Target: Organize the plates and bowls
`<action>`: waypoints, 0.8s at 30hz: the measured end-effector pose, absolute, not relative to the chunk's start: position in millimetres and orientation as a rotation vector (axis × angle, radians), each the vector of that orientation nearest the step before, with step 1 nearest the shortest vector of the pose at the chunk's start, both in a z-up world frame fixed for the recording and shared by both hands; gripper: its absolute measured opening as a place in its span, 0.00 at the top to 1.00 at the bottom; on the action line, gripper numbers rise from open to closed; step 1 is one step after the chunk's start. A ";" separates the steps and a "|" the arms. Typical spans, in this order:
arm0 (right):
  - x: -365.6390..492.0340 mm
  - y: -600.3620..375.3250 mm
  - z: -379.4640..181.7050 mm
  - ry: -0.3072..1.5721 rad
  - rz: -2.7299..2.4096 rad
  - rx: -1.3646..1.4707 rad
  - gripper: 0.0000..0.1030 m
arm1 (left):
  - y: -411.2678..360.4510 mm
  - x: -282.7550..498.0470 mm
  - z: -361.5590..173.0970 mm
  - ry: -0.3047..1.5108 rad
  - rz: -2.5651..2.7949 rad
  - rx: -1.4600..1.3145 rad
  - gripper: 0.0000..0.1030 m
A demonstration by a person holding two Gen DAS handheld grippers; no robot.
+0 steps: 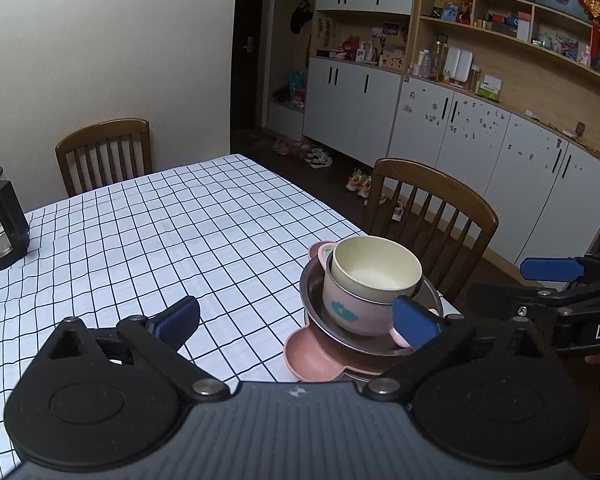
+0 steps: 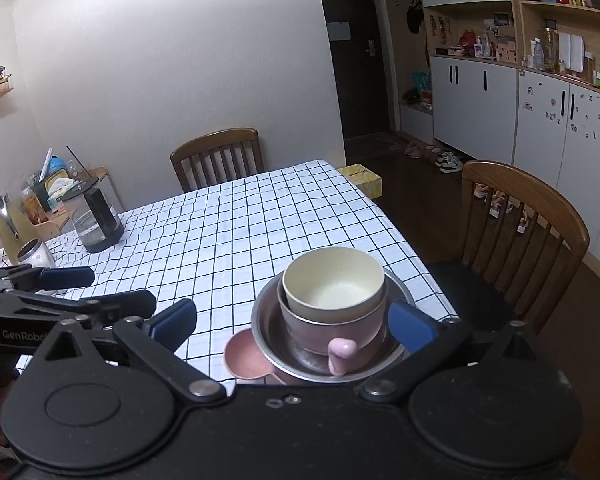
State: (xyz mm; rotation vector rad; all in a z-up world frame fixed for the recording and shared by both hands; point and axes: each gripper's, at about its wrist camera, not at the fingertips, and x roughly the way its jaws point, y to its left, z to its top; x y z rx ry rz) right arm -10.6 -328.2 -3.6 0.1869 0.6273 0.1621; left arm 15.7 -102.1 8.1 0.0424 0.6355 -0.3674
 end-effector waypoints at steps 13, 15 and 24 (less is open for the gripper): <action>-17.4 -328.8 1.6 0.624 0.215 0.170 0.00 | -107.1 -2.3 14.0 0.649 -0.284 0.002 0.00; -16.8 -333.0 1.8 0.628 0.232 0.172 0.00 | -112.2 -5.0 14.6 0.653 -0.272 -0.007 0.00; -19.3 -353.7 5.6 0.636 0.302 0.151 0.00 | -135.6 -18.8 14.8 0.659 -0.239 -0.061 0.00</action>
